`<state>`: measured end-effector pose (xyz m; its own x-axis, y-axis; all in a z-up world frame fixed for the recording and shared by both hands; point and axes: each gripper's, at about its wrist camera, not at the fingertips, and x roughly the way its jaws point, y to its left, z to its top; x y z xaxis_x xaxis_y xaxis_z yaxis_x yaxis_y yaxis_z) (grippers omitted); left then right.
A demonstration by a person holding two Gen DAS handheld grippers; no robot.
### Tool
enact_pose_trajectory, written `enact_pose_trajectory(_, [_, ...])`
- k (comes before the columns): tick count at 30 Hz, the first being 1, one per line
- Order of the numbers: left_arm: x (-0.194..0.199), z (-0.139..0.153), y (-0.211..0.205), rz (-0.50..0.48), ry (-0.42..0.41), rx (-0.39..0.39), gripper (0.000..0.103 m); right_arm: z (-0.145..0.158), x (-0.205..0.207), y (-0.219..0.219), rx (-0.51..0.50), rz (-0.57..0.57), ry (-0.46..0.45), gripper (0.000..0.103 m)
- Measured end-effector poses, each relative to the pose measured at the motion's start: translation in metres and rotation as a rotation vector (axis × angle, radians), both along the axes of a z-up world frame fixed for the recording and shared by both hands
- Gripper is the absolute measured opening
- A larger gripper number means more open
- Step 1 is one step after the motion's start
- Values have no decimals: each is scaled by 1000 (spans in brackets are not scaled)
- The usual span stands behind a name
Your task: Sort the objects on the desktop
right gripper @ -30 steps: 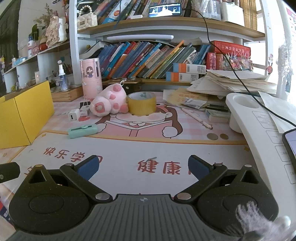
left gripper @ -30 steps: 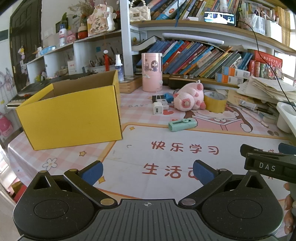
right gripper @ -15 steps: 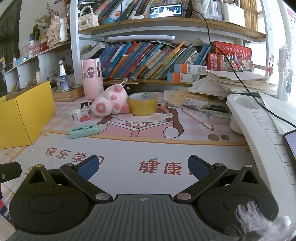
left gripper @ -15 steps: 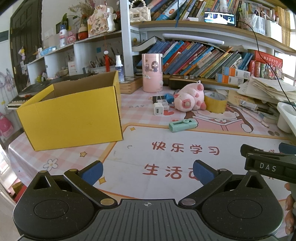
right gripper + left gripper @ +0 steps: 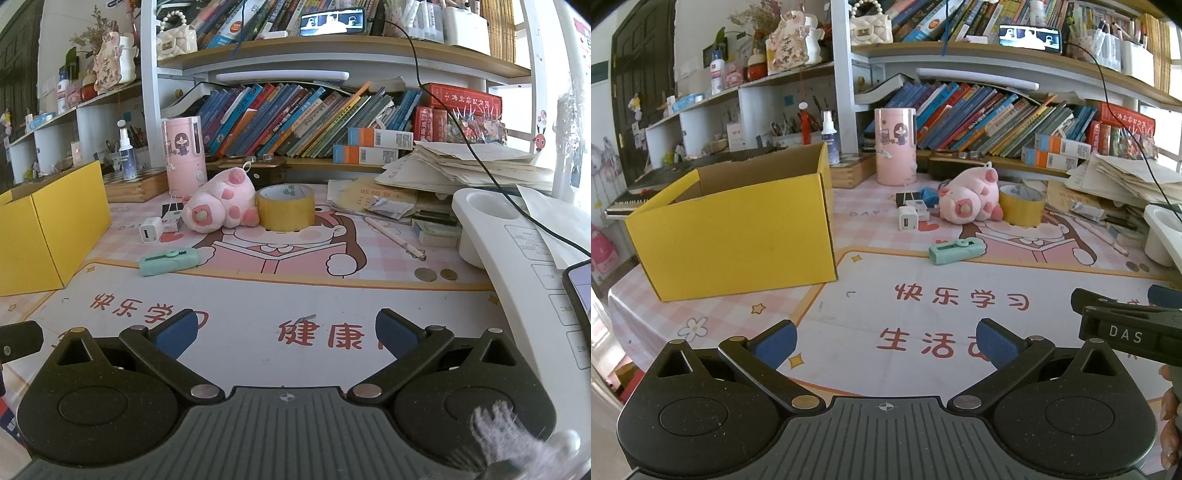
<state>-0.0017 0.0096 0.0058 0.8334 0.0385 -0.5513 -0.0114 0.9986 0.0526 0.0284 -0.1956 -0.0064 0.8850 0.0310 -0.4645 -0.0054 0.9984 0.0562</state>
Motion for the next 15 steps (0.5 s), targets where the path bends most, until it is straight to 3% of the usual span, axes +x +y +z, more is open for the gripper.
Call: enact_pose_trajectory(15, [8,0,-4,13,8,14,103,6,0,4,-2,16,-1,103])
